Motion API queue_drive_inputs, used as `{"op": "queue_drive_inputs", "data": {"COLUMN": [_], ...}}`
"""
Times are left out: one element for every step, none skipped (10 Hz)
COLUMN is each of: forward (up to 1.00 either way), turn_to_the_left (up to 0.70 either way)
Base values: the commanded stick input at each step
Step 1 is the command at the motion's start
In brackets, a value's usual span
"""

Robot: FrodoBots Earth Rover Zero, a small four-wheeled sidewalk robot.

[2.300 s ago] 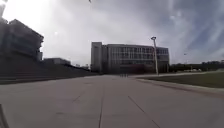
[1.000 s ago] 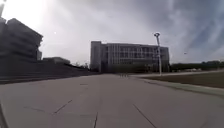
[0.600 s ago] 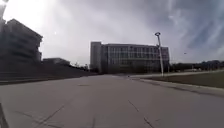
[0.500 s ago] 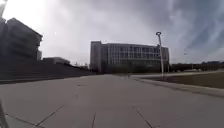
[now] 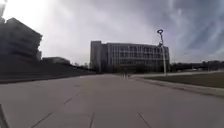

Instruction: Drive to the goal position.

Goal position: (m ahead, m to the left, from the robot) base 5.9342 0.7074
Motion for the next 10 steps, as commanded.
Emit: {"op": "queue_drive_inputs", "data": {"forward": [0.85, 0.85, 0.85, 0.85, 0.85, 0.85, 0.85, 0.85, 0.85, 0.85], "turn_to_the_left": [0.00, 0.00, 0.00, 0.00, 0.00, 0.00, 0.00, 0.00, 0.00, 0.00]}}
